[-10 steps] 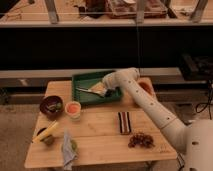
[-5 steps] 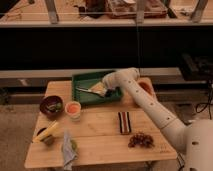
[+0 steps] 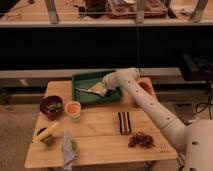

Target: Place brush in table surface

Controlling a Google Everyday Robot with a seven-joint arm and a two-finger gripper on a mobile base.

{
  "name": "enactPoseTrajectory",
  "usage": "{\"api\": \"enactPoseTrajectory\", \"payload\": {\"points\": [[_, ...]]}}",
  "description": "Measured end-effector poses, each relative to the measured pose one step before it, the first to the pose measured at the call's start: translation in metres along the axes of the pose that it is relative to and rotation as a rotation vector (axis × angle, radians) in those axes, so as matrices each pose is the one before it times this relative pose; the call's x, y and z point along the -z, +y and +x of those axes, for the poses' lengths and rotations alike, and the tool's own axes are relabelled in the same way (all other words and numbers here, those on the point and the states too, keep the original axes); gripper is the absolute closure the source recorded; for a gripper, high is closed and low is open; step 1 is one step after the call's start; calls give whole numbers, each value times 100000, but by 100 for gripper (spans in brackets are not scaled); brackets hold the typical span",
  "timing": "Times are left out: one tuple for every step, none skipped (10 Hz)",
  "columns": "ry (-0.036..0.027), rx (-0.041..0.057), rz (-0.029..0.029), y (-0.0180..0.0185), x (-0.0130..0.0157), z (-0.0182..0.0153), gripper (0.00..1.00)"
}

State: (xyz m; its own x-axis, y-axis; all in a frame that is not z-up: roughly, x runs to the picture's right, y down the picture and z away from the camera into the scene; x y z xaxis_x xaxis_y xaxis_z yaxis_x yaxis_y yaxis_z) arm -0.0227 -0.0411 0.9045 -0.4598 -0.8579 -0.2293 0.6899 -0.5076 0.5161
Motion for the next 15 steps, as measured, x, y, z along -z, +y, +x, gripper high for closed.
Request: {"api": "enactPoseTrajectory", "payload": {"points": [[-1641,1745,-491,209,97,217,20],[-3369,5390,-226,206,33,1020,20],[-2991,5149,-93,266,44,1019,20],[-4587,8105,-329,744,595,1964,20],[-6173,9430,33,1212,983,1859,20],[-5395,8321,1055,680,467,1320,20],[-3985,7684,2779,282,232,1279,20],[-3427,2829,2394,235,154,152,20],[-2373,625,2517,-196,-116,-53,20],[-1598,348,1925,-385,-547,-175,20],[-2620,1356,2711,-1011,-1360,-49,20],[-2331,1104,1895,-1042,-1667,-101,20],[-2235,169,637,-742,-1486,-372,20],[-2428,197,214,-989,-1908,-284,20],[-2284,-525,-1563,-1020,-2020,-216,20]]}}
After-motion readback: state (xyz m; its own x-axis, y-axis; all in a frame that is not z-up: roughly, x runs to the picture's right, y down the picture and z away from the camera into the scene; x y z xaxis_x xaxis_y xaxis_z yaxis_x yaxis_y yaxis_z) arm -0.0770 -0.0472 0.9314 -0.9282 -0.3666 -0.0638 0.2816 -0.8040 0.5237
